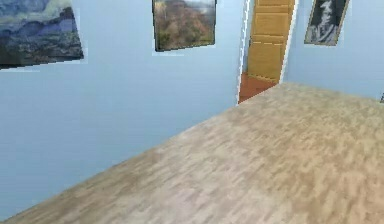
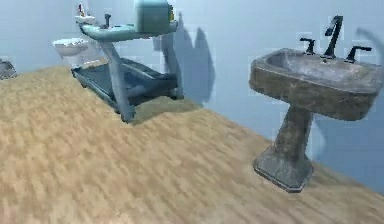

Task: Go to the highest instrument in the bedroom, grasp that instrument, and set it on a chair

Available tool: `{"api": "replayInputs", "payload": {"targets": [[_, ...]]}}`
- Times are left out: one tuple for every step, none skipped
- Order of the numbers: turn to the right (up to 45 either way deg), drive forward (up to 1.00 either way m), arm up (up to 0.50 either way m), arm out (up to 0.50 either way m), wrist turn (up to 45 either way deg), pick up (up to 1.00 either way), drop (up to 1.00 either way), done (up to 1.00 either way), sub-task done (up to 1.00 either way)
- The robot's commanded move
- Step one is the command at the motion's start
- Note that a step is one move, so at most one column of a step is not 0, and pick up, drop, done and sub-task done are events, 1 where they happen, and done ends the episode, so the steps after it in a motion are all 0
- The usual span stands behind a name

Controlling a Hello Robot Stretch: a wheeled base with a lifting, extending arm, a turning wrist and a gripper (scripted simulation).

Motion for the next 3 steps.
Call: {"api": "replayInputs", "payload": {"targets": [[21.0, 0.0, 0.0, 0.0, 0.0, 0.0, 0.0, 0.0, 0.0], [3.0, 0.0, 0.0, 0.0, 0.0, 0.0, 0.0, 0.0, 0.0], [0.0, 1.0, 0.0, 0.0, 0.0, 0.0, 0.0, 0.0, 0.0]]}}
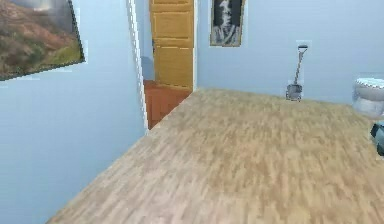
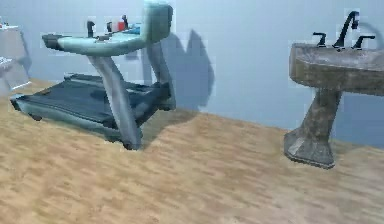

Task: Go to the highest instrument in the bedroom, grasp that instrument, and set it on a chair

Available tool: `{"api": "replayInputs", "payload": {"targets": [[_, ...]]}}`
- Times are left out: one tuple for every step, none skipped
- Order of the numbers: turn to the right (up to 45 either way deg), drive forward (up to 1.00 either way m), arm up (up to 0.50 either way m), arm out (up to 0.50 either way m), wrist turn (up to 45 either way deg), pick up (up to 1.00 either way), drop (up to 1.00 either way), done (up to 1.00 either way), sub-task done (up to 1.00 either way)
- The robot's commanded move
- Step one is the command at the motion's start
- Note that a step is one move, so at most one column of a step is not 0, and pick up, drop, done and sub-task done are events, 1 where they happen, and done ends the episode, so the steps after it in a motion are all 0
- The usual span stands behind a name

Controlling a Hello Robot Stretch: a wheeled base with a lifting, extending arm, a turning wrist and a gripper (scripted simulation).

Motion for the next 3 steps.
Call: {"api": "replayInputs", "payload": {"targets": [[0.0, 1.0, 0.0, 0.0, 0.0, 0.0, 0.0, 0.0, 0.0], [0.0, 1.0, 0.0, 0.0, 0.0, 0.0, 0.0, 0.0, 0.0], [0.0, 0.35, 0.0, 0.0, 0.0, 0.0, 0.0, 0.0, 0.0]]}}
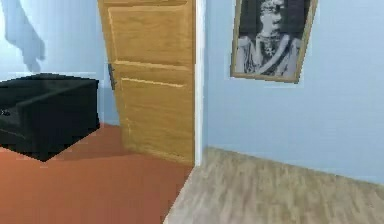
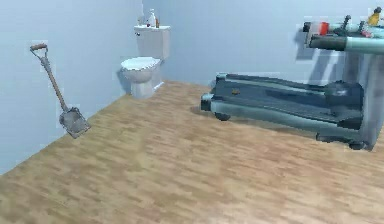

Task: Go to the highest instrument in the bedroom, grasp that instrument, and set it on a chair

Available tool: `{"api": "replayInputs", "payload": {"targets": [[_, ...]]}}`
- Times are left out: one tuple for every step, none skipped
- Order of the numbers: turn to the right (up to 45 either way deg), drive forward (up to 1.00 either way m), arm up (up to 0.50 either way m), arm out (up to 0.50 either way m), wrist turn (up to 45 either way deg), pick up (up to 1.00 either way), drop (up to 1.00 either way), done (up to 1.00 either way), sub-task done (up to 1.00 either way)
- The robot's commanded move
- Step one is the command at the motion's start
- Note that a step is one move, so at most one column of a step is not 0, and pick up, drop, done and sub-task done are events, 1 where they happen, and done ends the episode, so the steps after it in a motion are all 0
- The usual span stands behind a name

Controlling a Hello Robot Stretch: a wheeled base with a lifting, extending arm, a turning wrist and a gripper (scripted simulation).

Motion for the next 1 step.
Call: {"api": "replayInputs", "payload": {"targets": [[-21.0, 0.0, 0.0, 0.0, 0.0, 0.0, 0.0, 0.0, 0.0]]}}
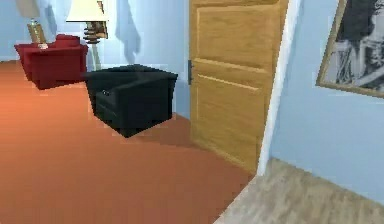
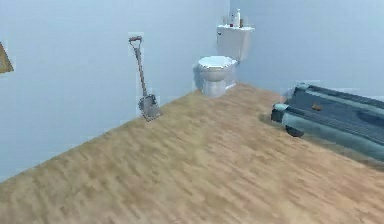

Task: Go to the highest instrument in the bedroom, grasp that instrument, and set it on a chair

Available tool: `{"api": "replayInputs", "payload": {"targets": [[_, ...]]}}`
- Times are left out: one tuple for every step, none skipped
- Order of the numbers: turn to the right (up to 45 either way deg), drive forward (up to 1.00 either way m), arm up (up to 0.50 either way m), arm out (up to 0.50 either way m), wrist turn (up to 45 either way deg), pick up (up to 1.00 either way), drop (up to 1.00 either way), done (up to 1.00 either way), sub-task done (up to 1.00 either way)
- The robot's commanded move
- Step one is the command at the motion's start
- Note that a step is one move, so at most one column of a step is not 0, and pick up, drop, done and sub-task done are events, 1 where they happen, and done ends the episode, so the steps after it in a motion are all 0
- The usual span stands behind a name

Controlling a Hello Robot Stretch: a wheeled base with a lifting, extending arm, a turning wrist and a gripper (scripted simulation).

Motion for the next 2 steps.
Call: {"api": "replayInputs", "payload": {"targets": [[0.0, 0.5, 0.0, 0.0, 0.0, 0.0, 0.0, 0.0, 0.0], [-39.0, 0.0, 0.0, 0.0, 0.0, 0.0, 0.0, 0.0, 0.0]]}}
